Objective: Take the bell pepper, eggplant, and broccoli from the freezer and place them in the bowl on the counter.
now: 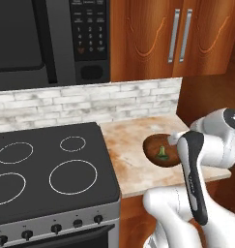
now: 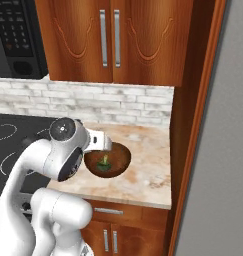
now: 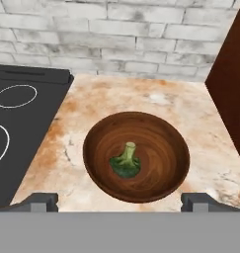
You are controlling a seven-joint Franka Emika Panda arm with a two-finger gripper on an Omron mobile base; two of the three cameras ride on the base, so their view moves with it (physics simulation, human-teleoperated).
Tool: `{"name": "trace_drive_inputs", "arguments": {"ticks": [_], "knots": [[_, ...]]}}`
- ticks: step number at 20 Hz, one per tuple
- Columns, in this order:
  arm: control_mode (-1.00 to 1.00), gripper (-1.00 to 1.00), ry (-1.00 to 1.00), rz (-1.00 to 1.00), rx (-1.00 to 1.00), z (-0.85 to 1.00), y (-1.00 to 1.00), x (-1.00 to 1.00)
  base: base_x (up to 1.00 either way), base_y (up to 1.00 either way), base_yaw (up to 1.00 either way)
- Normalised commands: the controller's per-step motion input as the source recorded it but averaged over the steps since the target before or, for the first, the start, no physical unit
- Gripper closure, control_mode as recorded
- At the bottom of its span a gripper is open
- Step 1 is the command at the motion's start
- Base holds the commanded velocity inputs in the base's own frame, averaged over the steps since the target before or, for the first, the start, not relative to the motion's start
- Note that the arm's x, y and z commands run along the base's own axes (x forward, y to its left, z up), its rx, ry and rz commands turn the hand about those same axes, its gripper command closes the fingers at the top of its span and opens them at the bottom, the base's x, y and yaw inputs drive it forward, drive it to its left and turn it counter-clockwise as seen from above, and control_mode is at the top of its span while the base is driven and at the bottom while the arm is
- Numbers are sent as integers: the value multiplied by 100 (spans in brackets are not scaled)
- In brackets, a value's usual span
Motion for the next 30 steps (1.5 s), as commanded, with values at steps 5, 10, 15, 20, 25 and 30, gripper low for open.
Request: {"name": "trace_drive_inputs", "arguments": {"ticks": [5, 10, 15, 20, 25, 30], "knots": [[-100, -100, -2, 0, 0, 99, 23, -28, 0, 0, 0], [-100, -100, -4, 0, -1, 84, 24, -51, 0, 0, 0], [-100, -100, 0, 0, 0, 62, 24, -62, 0, 0, 0], [-100, -100, 0, 0, 0, 36, 16, -66, 0, 0, 0], [-100, -100, 1, 0, 9, 31, -2, -53, 0, 0, 0], [-100, -100, 0, -7, 8, 0, -3, -35, 0, 0, 0]]}}
